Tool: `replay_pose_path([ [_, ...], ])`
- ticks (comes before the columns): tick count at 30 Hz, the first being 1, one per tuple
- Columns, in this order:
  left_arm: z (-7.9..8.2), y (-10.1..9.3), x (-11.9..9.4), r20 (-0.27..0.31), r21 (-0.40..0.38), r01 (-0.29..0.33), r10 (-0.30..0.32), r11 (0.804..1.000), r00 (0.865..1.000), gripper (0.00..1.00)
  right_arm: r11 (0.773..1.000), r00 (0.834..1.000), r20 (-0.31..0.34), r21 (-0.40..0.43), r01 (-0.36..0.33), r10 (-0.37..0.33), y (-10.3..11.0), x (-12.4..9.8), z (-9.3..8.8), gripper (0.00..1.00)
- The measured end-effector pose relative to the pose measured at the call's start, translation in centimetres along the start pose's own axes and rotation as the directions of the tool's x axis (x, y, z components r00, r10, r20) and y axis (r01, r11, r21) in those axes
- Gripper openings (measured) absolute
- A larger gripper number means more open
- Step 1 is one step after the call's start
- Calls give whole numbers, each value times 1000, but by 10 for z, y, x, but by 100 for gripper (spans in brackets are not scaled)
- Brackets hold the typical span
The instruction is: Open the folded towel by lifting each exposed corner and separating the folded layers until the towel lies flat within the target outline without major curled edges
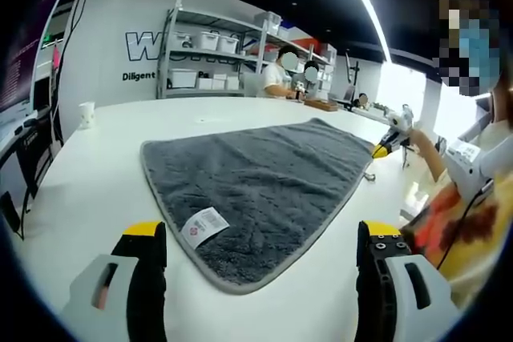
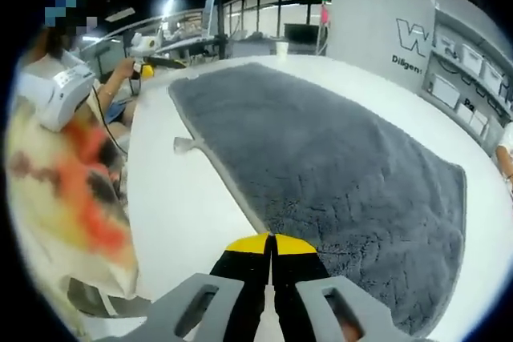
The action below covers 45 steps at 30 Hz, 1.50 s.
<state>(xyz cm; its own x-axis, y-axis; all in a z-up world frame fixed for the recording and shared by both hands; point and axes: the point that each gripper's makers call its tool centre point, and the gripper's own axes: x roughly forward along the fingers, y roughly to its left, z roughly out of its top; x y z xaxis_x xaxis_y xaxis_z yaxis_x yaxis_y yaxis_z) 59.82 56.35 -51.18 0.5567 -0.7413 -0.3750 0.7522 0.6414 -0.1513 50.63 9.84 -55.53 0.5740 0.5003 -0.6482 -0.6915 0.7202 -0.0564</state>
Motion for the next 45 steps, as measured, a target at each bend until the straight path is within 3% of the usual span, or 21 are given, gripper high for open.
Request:
replay_pose_path([
  [2,0,0,0,3,-3,0,0,1000,1000,98,1000,999,24,-9,24,-24,-3,-3,4,0],
  [4,0,0,0,4,-4,-3,3,1000,1000,98,999,998,43,-20,40,-39,-3,-6,8,11],
  [6,1,-1,0,7,-4,-3,3,1000,1000,98,994,995,79,-81,73,-67,-6,-9,14,26],
  [11,1,-1,-2,8,-3,-10,10,1000,1000,98,994,992,74,-27,102,-100,-6,-12,10,48],
  [18,0,-11,0,7,12,-3,3,1000,1000,99,987,985,78,53,153,-156,-13,-18,-5,88],
  [21,-1,-11,0,0,17,-14,14,1000,1000,99,975,976,80,111,194,-203,-21,-23,-9,98],
  [30,0,-13,-1,2,20,-24,24,1000,1000,99,930,944,125,255,265,-304,-44,-39,-12,99],
  [40,1,-9,-1,6,10,-39,38,999,999,99,930,949,101,253,266,-299,-41,-37,-14,99],
  [45,1,-6,-2,4,9,-40,40,999,999,99,934,943,101,207,292,-317,-40,-40,-10,99],
])
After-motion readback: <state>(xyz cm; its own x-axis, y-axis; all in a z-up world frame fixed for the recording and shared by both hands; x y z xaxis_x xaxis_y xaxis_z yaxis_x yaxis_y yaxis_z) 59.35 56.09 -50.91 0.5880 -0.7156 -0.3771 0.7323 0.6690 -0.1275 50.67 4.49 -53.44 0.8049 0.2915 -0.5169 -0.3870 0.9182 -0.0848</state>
